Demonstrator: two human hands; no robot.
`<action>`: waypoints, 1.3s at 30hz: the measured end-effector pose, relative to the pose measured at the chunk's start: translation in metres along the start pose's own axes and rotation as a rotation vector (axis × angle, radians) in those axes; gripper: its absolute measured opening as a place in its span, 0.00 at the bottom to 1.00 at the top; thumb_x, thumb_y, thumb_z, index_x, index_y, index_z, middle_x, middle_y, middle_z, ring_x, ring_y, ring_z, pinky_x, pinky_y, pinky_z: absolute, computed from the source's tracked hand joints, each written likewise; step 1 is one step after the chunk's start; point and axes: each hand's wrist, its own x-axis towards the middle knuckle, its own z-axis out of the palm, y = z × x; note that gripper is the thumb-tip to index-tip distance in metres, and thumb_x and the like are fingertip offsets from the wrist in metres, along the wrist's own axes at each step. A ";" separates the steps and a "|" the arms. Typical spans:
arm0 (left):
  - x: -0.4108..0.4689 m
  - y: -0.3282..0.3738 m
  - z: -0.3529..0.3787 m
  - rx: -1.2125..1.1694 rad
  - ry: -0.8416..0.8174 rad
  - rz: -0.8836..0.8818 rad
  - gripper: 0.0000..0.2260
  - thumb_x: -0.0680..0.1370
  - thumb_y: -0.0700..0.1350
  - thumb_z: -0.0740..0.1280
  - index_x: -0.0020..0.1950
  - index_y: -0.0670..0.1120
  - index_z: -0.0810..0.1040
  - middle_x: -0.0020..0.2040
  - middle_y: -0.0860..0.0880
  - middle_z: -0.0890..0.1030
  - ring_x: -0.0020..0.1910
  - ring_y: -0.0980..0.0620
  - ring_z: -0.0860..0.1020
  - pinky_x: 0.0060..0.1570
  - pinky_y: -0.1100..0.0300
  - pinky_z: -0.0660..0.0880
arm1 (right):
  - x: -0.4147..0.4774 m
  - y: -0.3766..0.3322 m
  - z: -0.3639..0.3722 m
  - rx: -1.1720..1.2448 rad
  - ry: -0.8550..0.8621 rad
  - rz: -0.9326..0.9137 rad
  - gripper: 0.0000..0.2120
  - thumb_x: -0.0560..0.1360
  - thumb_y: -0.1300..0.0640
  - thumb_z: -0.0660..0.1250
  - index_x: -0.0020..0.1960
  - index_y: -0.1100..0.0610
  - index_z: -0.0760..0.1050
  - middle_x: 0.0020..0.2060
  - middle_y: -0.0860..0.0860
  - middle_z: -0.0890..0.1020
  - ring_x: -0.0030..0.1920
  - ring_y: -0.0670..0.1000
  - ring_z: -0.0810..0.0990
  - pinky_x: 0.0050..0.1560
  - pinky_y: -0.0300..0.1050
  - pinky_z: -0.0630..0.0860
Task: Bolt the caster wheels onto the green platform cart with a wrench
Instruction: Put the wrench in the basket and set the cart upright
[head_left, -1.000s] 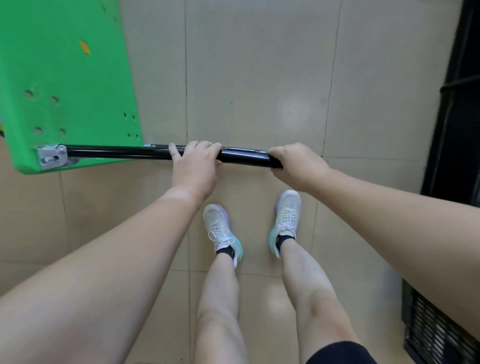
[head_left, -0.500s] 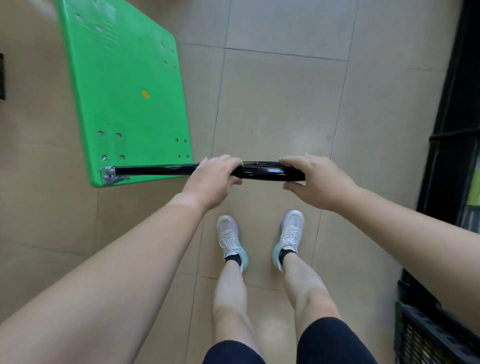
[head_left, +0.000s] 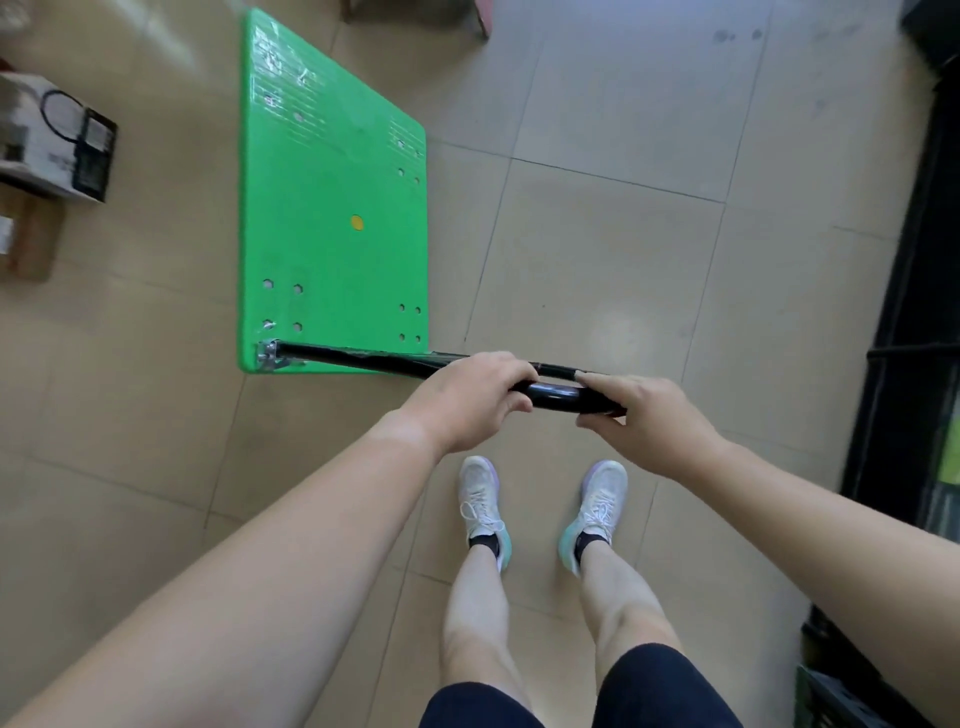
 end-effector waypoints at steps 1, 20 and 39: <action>-0.002 -0.001 -0.001 0.000 0.012 0.004 0.10 0.83 0.48 0.67 0.63 0.48 0.79 0.57 0.49 0.79 0.58 0.45 0.77 0.59 0.49 0.73 | -0.001 0.006 -0.003 0.032 -0.018 0.024 0.30 0.72 0.55 0.77 0.72 0.52 0.73 0.64 0.51 0.80 0.62 0.53 0.79 0.61 0.39 0.70; -0.036 0.008 -0.005 0.062 0.309 -0.046 0.13 0.79 0.35 0.68 0.62 0.47 0.79 0.55 0.47 0.84 0.54 0.48 0.75 0.66 0.45 0.72 | 0.030 0.029 -0.019 -0.021 -0.061 0.065 0.06 0.67 0.51 0.74 0.44 0.47 0.82 0.32 0.46 0.81 0.37 0.53 0.79 0.37 0.46 0.78; -0.112 0.114 0.077 0.064 0.110 -0.115 0.18 0.83 0.41 0.65 0.73 0.46 0.73 0.66 0.48 0.78 0.63 0.44 0.77 0.64 0.50 0.73 | -0.111 0.044 -0.053 -0.230 -0.074 0.013 0.05 0.69 0.51 0.72 0.44 0.48 0.82 0.30 0.45 0.75 0.34 0.50 0.73 0.29 0.35 0.59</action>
